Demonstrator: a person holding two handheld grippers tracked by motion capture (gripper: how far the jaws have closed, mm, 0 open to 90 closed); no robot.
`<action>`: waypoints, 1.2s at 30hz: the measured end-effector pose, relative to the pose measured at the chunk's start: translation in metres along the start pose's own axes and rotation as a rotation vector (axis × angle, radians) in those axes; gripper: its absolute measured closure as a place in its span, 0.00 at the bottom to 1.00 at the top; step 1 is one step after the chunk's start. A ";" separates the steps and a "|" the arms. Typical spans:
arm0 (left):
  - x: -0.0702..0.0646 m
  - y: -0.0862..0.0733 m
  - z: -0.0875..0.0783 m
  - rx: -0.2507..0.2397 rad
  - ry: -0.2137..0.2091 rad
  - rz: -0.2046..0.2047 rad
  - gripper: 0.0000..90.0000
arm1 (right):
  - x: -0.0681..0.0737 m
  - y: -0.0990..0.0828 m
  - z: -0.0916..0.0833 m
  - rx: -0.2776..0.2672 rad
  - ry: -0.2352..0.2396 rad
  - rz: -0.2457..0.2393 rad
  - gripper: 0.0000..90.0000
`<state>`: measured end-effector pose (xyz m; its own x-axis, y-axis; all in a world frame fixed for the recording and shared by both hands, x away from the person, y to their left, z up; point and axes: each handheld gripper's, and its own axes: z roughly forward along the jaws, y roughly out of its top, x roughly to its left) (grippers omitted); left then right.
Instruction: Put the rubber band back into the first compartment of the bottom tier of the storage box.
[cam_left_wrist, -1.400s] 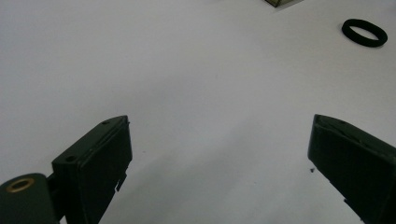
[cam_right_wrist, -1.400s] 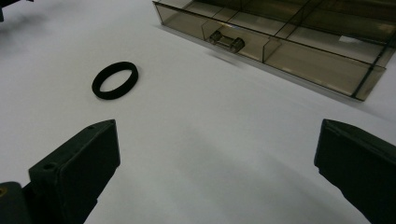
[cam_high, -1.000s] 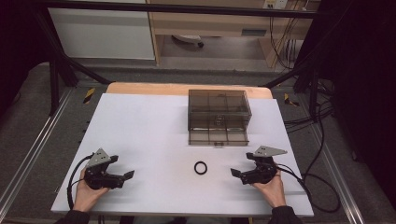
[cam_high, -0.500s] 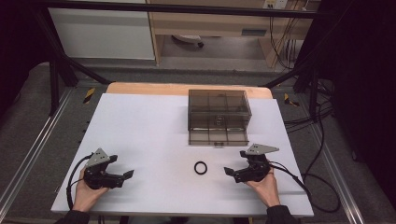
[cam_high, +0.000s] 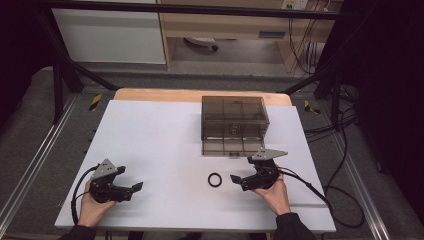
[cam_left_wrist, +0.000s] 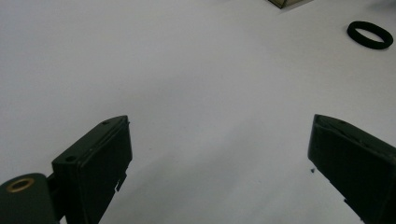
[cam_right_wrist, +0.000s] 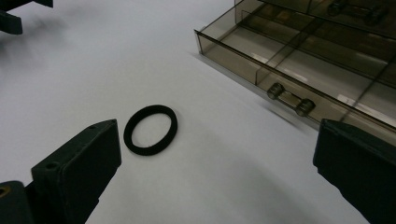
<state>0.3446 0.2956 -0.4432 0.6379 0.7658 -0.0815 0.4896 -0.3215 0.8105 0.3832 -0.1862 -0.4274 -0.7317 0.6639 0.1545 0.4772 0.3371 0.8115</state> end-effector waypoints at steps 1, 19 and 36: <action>0.000 0.000 0.000 0.001 -0.001 0.000 0.07 | 0.001 0.001 0.002 0.001 0.005 0.001 0.02; 0.000 0.000 0.001 0.003 0.000 -0.001 0.07 | 0.018 0.018 0.034 0.040 0.021 -0.015 0.04; 0.000 0.000 0.001 0.004 -0.001 -0.002 0.07 | 0.023 0.014 0.054 0.099 0.036 -0.018 0.35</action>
<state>0.3450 0.2949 -0.4435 0.6377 0.7657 -0.0842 0.4934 -0.3220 0.8080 0.3987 -0.1303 -0.4430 -0.7567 0.6333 0.1623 0.5085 0.4141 0.7550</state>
